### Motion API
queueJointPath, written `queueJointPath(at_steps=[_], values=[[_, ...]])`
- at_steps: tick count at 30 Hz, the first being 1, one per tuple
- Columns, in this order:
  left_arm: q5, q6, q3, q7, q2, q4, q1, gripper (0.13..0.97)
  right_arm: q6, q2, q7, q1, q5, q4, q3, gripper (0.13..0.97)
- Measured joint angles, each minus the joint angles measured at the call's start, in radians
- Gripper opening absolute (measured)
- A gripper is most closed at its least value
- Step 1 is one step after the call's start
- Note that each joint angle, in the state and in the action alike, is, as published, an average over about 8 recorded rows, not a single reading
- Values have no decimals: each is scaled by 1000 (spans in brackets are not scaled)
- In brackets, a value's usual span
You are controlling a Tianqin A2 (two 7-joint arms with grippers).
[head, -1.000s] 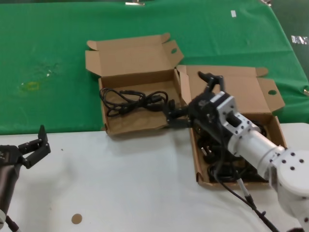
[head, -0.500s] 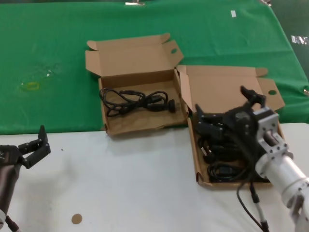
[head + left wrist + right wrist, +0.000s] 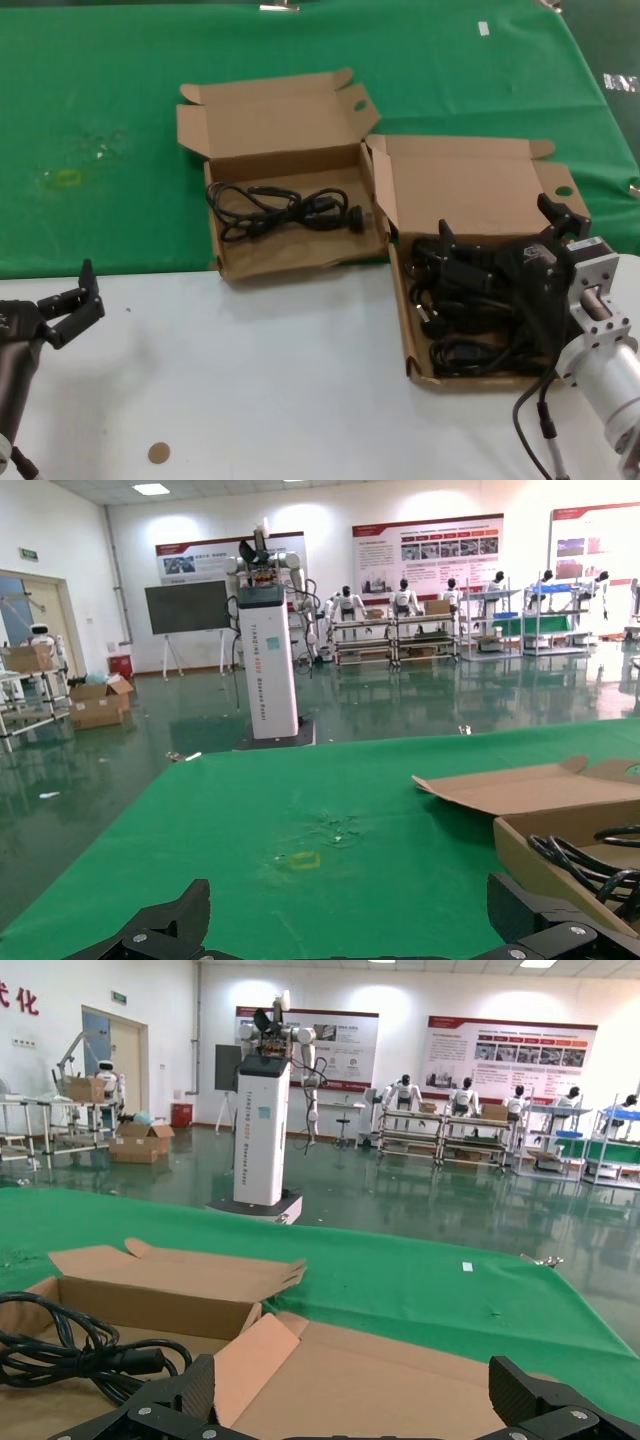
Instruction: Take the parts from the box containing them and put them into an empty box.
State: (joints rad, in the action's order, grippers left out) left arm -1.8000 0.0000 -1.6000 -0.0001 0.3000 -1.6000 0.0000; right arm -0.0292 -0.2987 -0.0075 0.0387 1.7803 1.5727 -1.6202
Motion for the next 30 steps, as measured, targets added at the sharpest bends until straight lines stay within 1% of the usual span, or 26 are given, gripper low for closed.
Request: queueJointPath(at_steps=[30], values=[[0, 0, 0, 0, 0, 0, 0, 966, 0, 0, 0, 0, 0, 0, 0, 966]])
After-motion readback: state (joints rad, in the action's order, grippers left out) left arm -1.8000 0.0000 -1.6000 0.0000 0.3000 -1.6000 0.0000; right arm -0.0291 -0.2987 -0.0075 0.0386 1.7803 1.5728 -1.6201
